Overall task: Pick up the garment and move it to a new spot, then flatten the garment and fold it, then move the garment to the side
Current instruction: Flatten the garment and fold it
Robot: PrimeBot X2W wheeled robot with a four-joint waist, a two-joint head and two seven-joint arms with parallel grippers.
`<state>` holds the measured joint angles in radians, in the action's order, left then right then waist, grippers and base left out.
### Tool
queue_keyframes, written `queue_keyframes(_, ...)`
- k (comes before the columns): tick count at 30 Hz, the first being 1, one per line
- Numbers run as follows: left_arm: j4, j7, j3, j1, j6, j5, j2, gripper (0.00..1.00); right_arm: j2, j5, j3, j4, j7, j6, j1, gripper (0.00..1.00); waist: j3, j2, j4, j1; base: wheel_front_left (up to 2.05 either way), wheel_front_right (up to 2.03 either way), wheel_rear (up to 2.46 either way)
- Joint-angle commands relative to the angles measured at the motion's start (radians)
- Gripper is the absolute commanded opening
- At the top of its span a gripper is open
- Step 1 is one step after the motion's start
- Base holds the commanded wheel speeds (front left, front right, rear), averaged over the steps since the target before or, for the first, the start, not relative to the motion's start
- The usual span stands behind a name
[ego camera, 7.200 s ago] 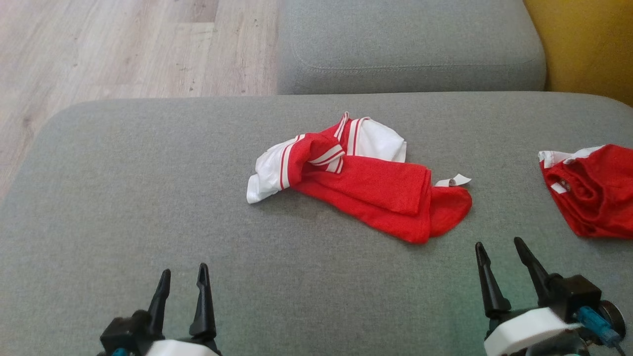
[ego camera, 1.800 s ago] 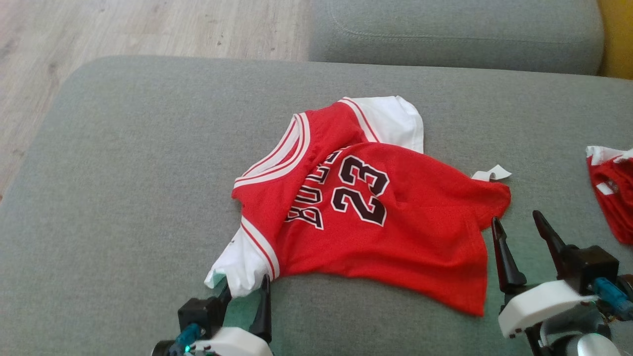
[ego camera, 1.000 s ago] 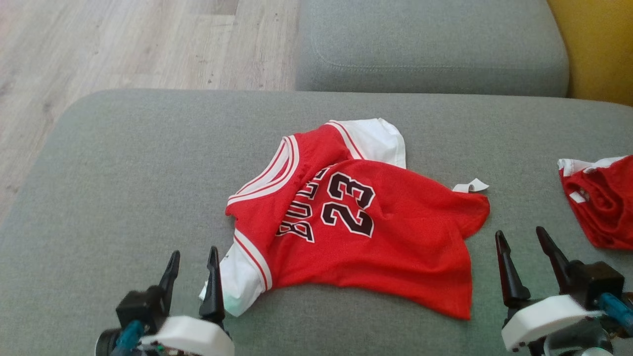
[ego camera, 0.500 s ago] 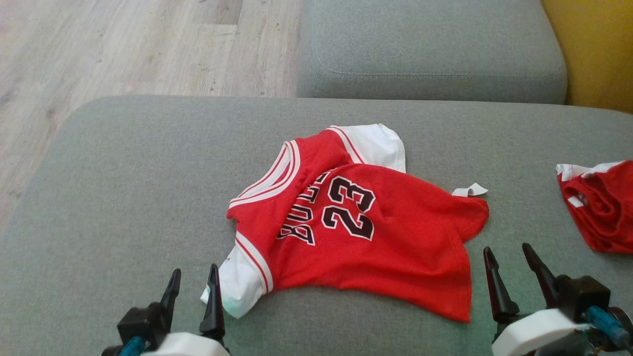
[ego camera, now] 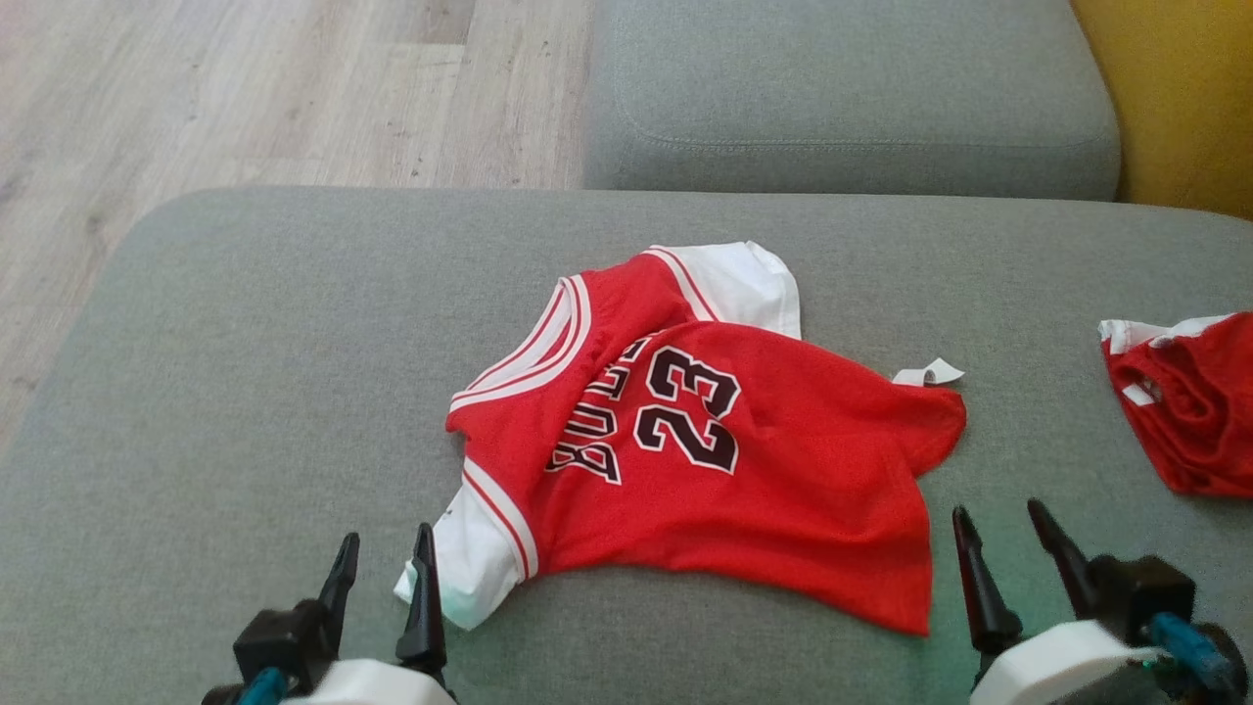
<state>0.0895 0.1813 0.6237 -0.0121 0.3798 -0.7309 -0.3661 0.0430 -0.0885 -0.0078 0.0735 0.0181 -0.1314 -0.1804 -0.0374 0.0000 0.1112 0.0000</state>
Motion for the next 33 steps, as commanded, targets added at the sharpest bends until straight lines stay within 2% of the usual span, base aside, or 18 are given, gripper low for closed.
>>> queue_keyframes(1,-0.032,0.005,-0.028,0.035,0.008,0.000,-0.017,1.00,0.007,-0.010,0.019,-0.012,0.002,0.001,0.014,1.00,0.003,0.0000,0.001,0.0000,0.00,0.00,0.00)
queue_keyframes(7,-0.032,0.005,-0.028,0.035,0.010,-0.001,-0.020,1.00,0.007,-0.012,0.036,0.118,0.028,0.001,0.007,1.00,0.018,0.0000,0.011,0.0000,0.00,0.00,0.00)
queue_keyframes(19,-0.039,0.012,-0.048,0.040,0.022,-0.005,-0.034,1.00,0.007,-0.026,0.111,0.315,0.024,0.001,0.105,1.00,0.055,0.0000,0.029,0.0000,0.00,0.00,0.00)
queue_keyframes(20,-0.037,0.013,-0.050,0.041,0.022,-0.006,-0.035,1.00,0.007,-0.028,0.115,0.328,0.024,0.001,0.114,0.78,0.058,0.0000,0.029,0.0000,0.00,0.00,0.00)
queue_keyframes(21,-0.036,0.015,-0.053,0.041,0.022,-0.008,-0.036,1.00,0.007,-0.030,0.119,0.341,0.026,0.001,0.122,0.42,0.060,0.0000,0.028,0.0000,0.00,0.00,0.00)
queue_keyframes(22,-0.034,0.016,-0.055,0.042,0.022,-0.009,-0.037,1.00,0.007,-0.031,0.124,0.353,0.029,0.001,0.131,0.25,0.062,0.0000,0.028,0.0000,0.00,0.00,0.00)
queue_keyframes(23,-0.032,0.016,-0.057,0.042,0.021,-0.010,-0.039,1.00,0.007,-0.032,0.127,0.362,0.030,0.001,0.138,0.02,0.065,0.0000,0.027,0.0000,0.00,0.00,0.00)
queue_keyframes(28,-0.027,0.021,-0.064,0.045,0.020,-0.013,-0.042,1.00,0.007,-0.042,0.112,0.369,0.012,0.001,0.157,0.00,0.072,0.0000,0.021,0.0000,0.00,0.00,0.00)
queue_keyframes(33,-0.013,0.005,-0.060,0.050,0.013,-0.022,-0.045,1.00,0.007,-0.013,0.041,0.328,-0.003,0.001,0.160,0.00,0.079,0.0000,0.008,0.0000,0.00,0.00,0.00)
